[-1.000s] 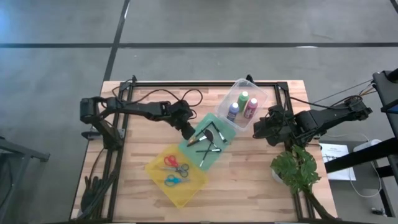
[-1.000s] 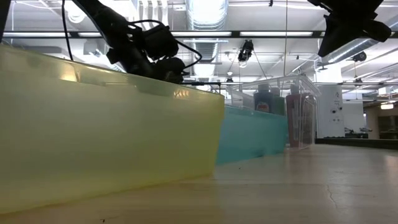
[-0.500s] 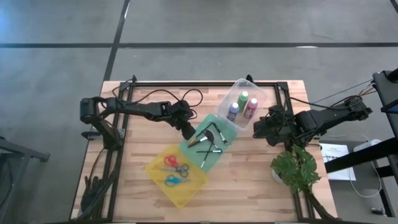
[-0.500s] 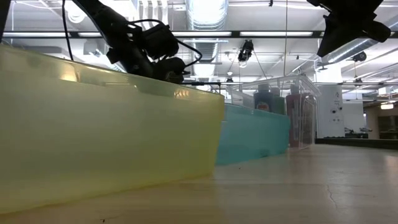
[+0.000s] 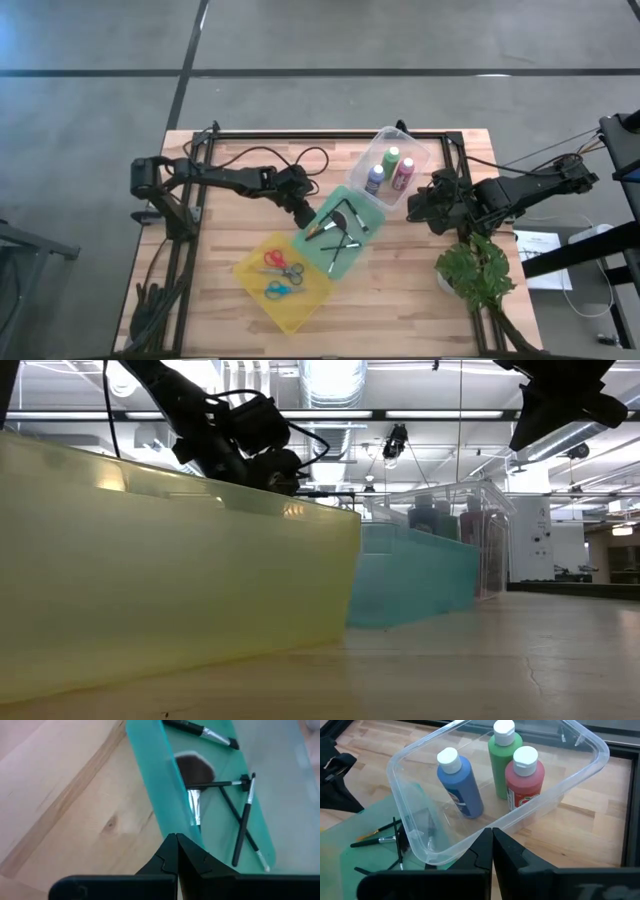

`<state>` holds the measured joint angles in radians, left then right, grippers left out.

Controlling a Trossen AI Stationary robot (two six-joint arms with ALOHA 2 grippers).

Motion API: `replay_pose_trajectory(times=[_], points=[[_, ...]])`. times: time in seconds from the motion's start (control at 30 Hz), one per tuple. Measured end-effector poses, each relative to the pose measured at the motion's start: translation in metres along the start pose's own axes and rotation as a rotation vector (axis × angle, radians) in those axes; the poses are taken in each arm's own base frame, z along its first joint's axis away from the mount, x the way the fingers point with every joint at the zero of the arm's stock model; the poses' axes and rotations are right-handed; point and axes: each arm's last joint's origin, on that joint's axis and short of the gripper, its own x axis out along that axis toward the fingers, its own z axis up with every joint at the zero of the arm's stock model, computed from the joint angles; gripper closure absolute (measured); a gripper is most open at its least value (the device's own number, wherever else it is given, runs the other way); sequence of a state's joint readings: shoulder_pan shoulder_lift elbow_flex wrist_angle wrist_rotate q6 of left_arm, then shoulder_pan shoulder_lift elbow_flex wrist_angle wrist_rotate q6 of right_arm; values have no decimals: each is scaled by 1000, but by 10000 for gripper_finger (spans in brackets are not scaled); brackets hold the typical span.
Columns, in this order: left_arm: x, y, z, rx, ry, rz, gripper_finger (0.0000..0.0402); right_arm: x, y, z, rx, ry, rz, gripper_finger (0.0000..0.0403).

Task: Pick & Place Paint Supplies
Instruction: Adjust the bins

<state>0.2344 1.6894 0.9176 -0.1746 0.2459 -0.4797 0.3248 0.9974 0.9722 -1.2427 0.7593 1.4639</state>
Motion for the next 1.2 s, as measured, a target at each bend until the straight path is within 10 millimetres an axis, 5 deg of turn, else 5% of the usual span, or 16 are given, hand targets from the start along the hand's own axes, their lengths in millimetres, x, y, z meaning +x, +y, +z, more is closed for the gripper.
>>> replay_pose_trajectory(times=[0.37,0.6,0.83,1.2], points=[[-4,-2,7,5,-29,12,401,0,0,0,-2,0,3,395],[-40,15,-9,16,109,272,401,-2,2,-2,-13,3,20,395],[-68,17,-49,22,277,349,401,-2,2,-3,-17,1,23,395],[-78,-11,-121,-51,387,219,401,0,6,-5,-21,2,18,395]])
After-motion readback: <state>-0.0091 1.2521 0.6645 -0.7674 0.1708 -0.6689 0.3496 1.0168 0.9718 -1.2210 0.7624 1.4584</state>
